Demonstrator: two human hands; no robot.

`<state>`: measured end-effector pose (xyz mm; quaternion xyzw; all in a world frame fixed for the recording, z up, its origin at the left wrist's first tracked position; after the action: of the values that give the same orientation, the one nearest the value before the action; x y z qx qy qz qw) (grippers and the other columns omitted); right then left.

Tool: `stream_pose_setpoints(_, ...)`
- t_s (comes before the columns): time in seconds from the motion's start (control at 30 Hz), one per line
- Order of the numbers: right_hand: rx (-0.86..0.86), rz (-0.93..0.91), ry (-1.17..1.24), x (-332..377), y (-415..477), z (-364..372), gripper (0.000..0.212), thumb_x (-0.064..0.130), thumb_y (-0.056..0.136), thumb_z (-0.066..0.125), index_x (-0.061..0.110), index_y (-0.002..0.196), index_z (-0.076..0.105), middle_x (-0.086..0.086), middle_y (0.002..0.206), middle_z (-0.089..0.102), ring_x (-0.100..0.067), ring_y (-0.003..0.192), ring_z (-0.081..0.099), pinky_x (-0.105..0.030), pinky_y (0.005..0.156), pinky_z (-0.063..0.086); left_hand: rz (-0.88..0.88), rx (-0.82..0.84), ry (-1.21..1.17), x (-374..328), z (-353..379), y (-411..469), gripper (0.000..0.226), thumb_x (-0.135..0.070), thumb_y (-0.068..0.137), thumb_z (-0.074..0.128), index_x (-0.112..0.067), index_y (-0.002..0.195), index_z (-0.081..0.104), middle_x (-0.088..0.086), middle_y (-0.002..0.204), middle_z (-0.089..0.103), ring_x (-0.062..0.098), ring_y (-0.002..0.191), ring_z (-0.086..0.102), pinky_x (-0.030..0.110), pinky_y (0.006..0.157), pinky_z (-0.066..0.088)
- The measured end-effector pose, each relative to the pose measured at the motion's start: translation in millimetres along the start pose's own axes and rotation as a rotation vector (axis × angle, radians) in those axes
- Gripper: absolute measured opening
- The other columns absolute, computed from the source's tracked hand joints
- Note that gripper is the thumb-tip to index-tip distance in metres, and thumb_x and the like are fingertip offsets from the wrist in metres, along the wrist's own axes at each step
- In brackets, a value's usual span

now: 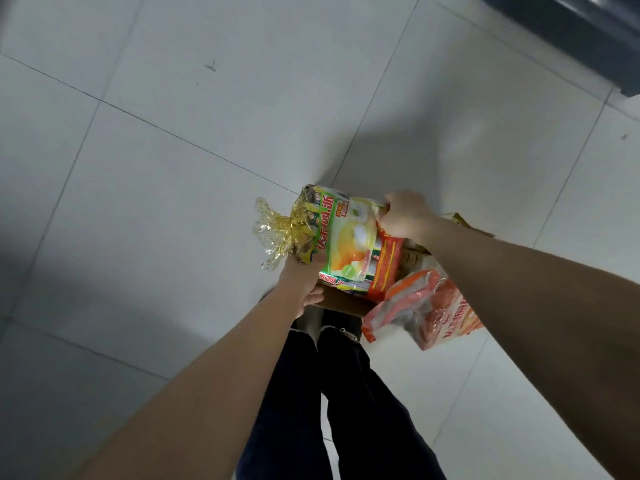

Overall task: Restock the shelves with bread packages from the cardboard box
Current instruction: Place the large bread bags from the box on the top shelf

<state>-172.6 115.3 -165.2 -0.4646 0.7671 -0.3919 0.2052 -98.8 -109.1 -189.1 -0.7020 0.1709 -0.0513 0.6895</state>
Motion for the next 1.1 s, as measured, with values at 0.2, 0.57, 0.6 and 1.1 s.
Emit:
stream_pose_setpoints(0.2, 0.042, 0.048, 0.263, 8, -24, -10, 0.027, 0.016, 0.094, 0.048, 0.003, 0.112, 0.064, -0.01, 0.103, 0.064, -0.032, 0.102, 0.061, -0.034, 0.083, 0.047, 0.073, -0.191, -0.166, -19, -43, -32, 0.02, -0.017, 0.098, 0.052, -0.02, 0.118, 0.049, 0.013, 0.096, 0.066, 0.028, 0.064, 0.066, 0.036, 0.057, 0.058)
stream_pose_setpoints(0.57, 0.002, -0.037, 0.654, 72, -126, -113, 0.035, 0.027, 0.085, 0.069, 0.01, 0.114, 0.058, -0.008, 0.107, 0.065, -0.024, 0.093, 0.064, -0.034, 0.076, 0.052, 0.282, -0.294, -0.182, -111, -135, -179, 0.018, -0.012, 0.098, 0.05, -0.027, 0.103, 0.06, 0.003, 0.086, 0.066, 0.029, 0.076, 0.068, 0.045, 0.07, 0.06)
stream_pose_setpoints(0.6, 0.042, -0.062, 0.711, 81, -139, -124, 0.047, 0.024, 0.083, 0.073, 0.01, 0.123, 0.052, -0.009, 0.113, 0.063, -0.025, 0.095, 0.064, -0.037, 0.077, 0.055, 0.302, -0.303, -0.192, -120, -142, -195, 0.019, -0.012, 0.099, 0.049, -0.027, 0.102, 0.06, 0.001, 0.084, 0.064, 0.026, 0.073, 0.066, 0.041, 0.068, 0.06)
stream_pose_setpoints(1.1, -0.078, -0.365, 0.867, 196, -297, -334, 0.03, 0.025, 0.082, 0.074, 0.017, 0.109, 0.063, -0.006, 0.1, 0.07, -0.023, 0.092, 0.068, -0.041, 0.078, 0.058, 0.569, -0.157, -0.323, -228, -212, -416, 0.062, -0.01, 0.083, 0.072, -0.039, 0.131, 0.044, 0.003, 0.11, 0.064, 0.027, 0.1, 0.061, 0.041, 0.078, 0.05)
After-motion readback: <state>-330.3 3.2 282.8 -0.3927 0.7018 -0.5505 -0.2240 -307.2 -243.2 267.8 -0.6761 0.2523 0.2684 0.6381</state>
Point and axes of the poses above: each hand's wrist, its own y-axis towards the middle knuckle, its own z-axis out of the palm, x = y × z, the point moved 10 cm from there along y, towards the middle knuckle
